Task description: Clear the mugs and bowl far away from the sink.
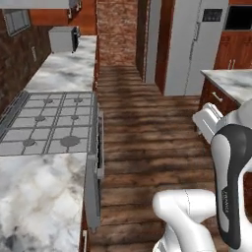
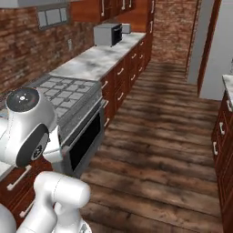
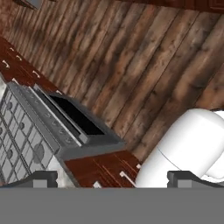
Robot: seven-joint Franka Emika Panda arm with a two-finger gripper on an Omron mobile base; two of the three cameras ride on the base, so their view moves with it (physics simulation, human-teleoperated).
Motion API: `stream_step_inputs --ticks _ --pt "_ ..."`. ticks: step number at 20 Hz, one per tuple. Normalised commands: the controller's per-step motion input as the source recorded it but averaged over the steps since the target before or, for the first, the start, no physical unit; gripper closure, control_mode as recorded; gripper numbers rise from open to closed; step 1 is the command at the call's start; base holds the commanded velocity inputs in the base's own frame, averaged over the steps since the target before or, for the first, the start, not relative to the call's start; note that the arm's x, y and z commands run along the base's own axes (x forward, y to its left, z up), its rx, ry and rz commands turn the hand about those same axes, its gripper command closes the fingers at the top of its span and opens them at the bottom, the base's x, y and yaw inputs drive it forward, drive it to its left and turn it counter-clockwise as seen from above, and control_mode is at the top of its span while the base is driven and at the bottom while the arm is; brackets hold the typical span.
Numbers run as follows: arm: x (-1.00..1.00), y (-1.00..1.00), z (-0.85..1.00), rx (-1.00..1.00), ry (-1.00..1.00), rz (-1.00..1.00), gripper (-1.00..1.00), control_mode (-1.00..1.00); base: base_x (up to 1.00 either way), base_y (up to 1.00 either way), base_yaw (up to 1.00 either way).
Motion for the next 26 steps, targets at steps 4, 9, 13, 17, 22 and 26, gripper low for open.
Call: stream_step_inputs --ticks 4,9,13,17,22,26 --pt "0.00 0.00 0.00 0.00 0.00 0.00 -1.00 1.00 0.00 0.00 -0.85" --pt "0.00 0.00 0.00 0.00 0.00 0.00 -1.00 1.00 0.00 -0.12 -0.81" --pt "0.00 0.00 0.00 0.00 0.00 0.00 -1.00 1.00 0.00 -0.14 -0.83" --pt "0.00 0.00 0.00 0.00 0.00 0.00 -1.00 1.00 0.00 -0.16 -0.80" --pt "0.00 0.00 0.00 0.00 0.00 0.00 -1.00 1.00 0.22 -0.09 -0.67" --pt "0.00 0.00 0.00 0.00 0.00 0.00 -1.00 1.00 0.48 -0.10 -0.51"
